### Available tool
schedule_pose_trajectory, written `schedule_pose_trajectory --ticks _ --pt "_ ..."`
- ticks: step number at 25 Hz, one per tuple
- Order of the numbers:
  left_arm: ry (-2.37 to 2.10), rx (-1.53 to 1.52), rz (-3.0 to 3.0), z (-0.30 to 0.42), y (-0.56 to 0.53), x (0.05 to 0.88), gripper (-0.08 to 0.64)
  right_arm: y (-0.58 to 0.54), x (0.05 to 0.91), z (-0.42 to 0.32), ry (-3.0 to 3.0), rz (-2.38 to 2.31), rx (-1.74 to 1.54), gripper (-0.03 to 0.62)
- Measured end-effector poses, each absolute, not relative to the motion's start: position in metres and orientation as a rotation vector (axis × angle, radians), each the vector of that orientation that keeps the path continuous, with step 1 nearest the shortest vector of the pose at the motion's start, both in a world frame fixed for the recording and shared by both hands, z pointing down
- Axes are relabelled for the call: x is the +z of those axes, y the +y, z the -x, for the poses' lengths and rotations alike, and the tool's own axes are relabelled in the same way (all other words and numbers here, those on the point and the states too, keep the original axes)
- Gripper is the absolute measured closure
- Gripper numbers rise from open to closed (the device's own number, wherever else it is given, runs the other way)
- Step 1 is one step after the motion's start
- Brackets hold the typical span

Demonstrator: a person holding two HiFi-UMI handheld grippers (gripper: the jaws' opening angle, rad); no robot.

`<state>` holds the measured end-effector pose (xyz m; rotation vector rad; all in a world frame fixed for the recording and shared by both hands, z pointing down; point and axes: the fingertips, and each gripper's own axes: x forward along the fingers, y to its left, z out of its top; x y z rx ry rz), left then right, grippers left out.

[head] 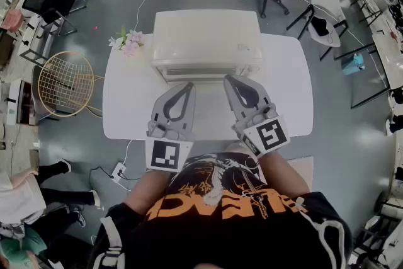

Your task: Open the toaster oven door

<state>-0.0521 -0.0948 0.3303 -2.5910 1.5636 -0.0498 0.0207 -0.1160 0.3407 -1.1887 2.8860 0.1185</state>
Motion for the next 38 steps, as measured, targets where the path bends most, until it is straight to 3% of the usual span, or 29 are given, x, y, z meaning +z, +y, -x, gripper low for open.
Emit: schedule_pose_trajectory --ticks 12,21,28,38 --pt "1.554 -0.056 2.589 0.053 -0.096 0.333 0.540 -0.121 0.349 -0.023 2.875 1.215 0.097 0.578" --pt "1.613 -0.064 2.617 0.072 -0.092 0.348 0.540 -0.152 0.423 -0.064 2.903 1.410 -0.080 0.570" --pt "1.629 -0.091 2.616 0.077 -0.090 0.357 0.540 -0.184 0.489 -0.086 2.999 1.543 -0.284 0.494" --pt "1.632 -0.127 2.625 0.076 -0.085 0.363 0.540 -0.216 0.546 -0.094 2.976 1.606 -0.898 0.480"
